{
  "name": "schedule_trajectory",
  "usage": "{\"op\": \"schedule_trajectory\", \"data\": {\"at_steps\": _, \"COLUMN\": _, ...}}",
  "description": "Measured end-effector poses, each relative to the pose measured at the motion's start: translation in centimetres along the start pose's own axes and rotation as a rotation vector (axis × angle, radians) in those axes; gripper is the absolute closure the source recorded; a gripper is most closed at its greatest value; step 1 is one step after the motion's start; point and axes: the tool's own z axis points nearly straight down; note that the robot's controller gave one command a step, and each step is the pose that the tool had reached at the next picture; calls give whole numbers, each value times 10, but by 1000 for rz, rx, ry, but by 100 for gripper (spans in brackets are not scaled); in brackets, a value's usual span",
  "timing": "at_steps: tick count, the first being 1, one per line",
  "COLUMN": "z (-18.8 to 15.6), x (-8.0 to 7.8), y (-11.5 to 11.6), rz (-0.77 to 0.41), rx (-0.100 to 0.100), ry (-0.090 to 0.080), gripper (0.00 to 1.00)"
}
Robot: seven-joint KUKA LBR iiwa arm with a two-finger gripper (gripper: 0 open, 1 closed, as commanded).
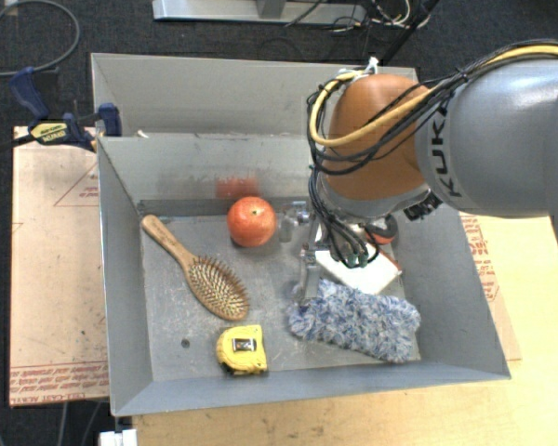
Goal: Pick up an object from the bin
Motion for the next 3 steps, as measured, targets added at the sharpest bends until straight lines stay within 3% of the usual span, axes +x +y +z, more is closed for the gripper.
{"op": "schedule_trajectory", "data": {"at_steps": 1, "z": -4, "x": -1, "y": 0, "rz": 1, "rx": 0, "ry": -7, "gripper": 0}}
{"op": "schedule_trajectory", "data": {"at_steps": 2, "z": 36, "x": 16, "y": -14, "rz": -4, "rx": -2, "ry": -13, "gripper": 0}}
{"op": "schedule_trajectory", "data": {"at_steps": 3, "z": 83, "x": 53, "y": -62, "rz": -132, "rx": -2, "ry": -7, "gripper": 0}}
